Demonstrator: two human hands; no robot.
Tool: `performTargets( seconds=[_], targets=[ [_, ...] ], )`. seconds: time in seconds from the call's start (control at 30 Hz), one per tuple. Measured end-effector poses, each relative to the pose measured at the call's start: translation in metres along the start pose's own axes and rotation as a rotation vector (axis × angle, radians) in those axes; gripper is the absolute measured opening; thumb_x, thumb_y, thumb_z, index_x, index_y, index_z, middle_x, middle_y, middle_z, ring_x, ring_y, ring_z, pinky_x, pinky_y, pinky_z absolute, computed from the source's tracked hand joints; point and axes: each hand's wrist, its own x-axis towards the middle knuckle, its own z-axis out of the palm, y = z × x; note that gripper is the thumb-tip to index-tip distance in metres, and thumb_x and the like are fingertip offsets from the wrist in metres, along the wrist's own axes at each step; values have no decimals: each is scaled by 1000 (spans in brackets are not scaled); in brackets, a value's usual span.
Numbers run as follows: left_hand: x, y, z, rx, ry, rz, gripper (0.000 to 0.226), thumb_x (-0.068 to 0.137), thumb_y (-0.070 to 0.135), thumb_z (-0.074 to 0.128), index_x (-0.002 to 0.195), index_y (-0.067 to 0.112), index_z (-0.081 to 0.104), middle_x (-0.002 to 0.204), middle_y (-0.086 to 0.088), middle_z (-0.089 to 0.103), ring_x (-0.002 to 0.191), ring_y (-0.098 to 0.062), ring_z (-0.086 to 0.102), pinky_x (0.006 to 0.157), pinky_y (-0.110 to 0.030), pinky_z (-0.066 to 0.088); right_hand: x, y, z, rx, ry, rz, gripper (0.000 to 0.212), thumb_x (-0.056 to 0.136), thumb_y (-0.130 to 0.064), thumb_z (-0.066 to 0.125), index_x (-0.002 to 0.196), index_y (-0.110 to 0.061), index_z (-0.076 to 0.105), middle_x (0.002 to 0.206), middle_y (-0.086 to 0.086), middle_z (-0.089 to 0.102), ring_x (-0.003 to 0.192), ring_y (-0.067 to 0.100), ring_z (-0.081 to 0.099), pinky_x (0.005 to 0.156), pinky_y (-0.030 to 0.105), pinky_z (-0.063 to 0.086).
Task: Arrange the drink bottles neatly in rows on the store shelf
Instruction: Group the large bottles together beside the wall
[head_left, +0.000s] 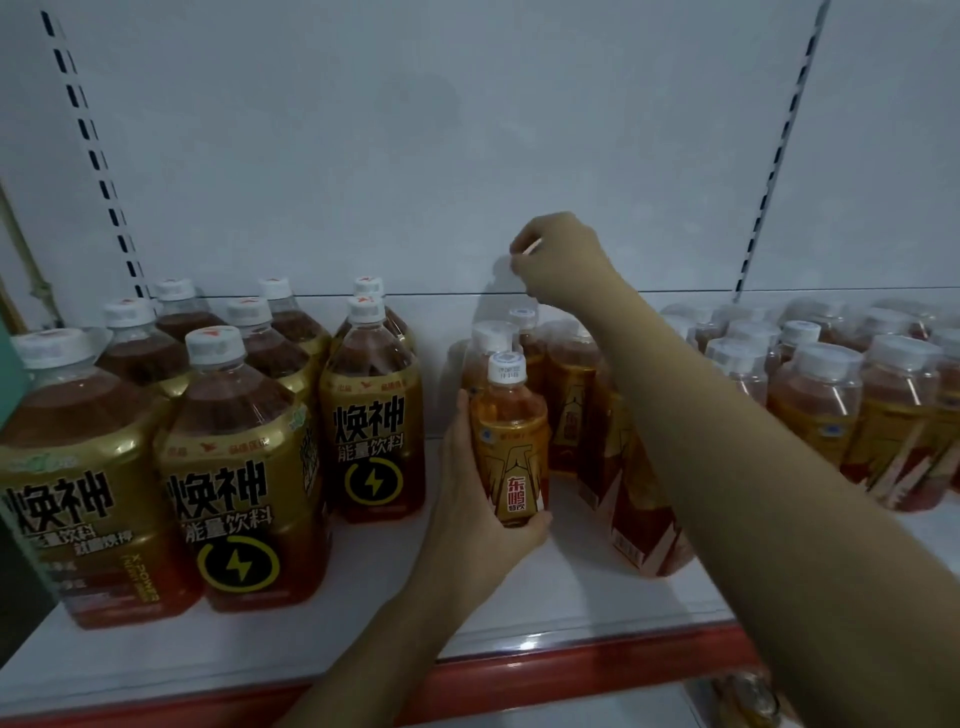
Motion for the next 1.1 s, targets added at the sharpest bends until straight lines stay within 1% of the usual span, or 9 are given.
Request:
performTargets(
  seconds=[0.07, 0.17, 0.4, 0.5, 0.6, 0.77, 0.93, 1.0, 1.1],
  targets=[
    [-1, 5, 1, 62, 32, 50, 132, 71, 19, 86, 143, 62, -15, 159, 17, 12, 147, -8, 24, 112, -34, 40, 17, -1, 5, -283, -236, 15, 24, 98, -15, 59, 117, -3, 67, 99, 10, 67, 80, 26, 66, 84, 37, 58],
    [-2, 6, 4, 171, 59, 145, 131, 73, 13, 83, 143, 62, -16, 163, 6, 0, 149, -12, 16, 110, -27, 37, 26, 9, 16, -380, -442, 35, 20, 93, -4, 59, 108, -1, 72, 83, 10, 71, 62, 21, 68, 73, 34, 62],
    [0, 6, 4, 249, 89, 184, 122, 76, 14, 81, 144, 65, -7, 160, 2, 3, 146, -22, 29, 103, -40, 50, 35, 8, 28, -205, -382, -43, 12, 92, -9, 70, 95, 1, 75, 91, 19, 75, 66, 29, 73, 57, 29, 61],
    [0, 4, 3, 270, 85, 184, 120, 76, 18, 80, 144, 65, -7, 159, 5, 3, 142, -24, 35, 97, -38, 55, 43, 1, 33, -131, -401, -61, 18, 88, -11, 76, 100, 3, 76, 97, 19, 75, 85, 32, 75, 64, 29, 60],
    [-1, 2, 2, 290, 79, 181, 120, 76, 20, 80, 143, 65, -9, 158, 7, 1, 136, -24, 42, 90, -38, 58, 49, -10, 39, -85, -444, -93, 18, 85, -10, 78, 100, 1, 77, 100, 17, 76, 85, 26, 73, 62, 25, 59],
    [0, 0, 1, 295, 65, 177, 119, 76, 22, 80, 141, 66, -9, 158, 8, 0, 133, -22, 45, 88, -39, 59, 53, -22, 61, -24, -533, -87, 21, 84, -8, 80, 101, 3, 77, 104, 18, 75, 89, 33, 74, 87, 42, 62],
    [0, -1, 2, 308, 83, 178, 118, 75, 23, 81, 144, 63, -6, 159, 2, 4, 137, -25, 40, 90, -43, 58, 51, -18, 61, -56, -544, -101, 20, 84, -16, 81, 99, -3, 78, 101, 14, 77, 85, 30, 73, 92, 48, 60],
    [0, -2, 3, 302, 90, 188, 119, 74, 22, 81, 145, 62, -4, 159, 2, 4, 136, -26, 42, 90, -43, 58, 45, -16, 53, -90, -525, -122, 27, 88, -25, 78, 106, -6, 75, 105, 11, 75, 86, 27, 71, 90, 47, 60],
    [0, -1, 3, 295, 84, 182, 119, 73, 21, 81, 145, 63, -5, 159, 3, 3, 138, -26, 39, 93, -44, 56, 27, -16, 34, 49, -341, -123, 32, 98, -31, 64, 122, -9, 64, 105, 3, 66, 86, 19, 65, 69, 28, 54]
  ],
)
